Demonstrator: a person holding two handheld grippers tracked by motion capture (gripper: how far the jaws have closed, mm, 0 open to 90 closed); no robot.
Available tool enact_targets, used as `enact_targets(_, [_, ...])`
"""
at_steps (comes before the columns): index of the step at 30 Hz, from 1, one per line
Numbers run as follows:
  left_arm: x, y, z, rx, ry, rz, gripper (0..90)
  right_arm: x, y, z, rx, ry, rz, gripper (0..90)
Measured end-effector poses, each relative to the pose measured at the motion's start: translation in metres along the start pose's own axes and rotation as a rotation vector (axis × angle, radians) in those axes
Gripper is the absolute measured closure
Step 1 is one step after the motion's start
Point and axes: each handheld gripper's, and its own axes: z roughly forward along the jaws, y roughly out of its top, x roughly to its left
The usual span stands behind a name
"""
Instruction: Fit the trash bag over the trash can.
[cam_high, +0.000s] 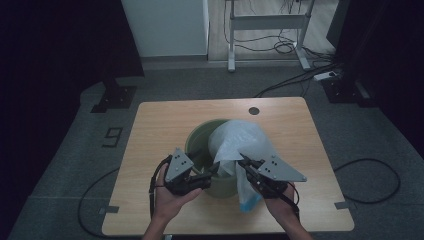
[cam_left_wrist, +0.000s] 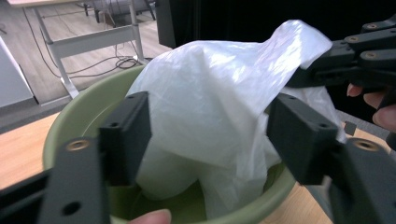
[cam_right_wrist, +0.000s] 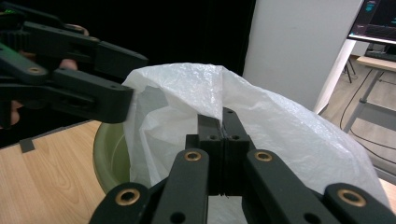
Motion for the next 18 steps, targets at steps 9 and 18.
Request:
enact_targets(9, [-0.008,0.006,0.015,0.029,0.011,0.028,69.3,0.003,-0.006,0.001,-0.004,0.02,0.011,84.8])
enact_targets(18, [-0.005,0.006,0.013,0.004,0.004,0.002,88.0,0.026,-0.032,-0.014,0.03,-0.139,0.041,33.6])
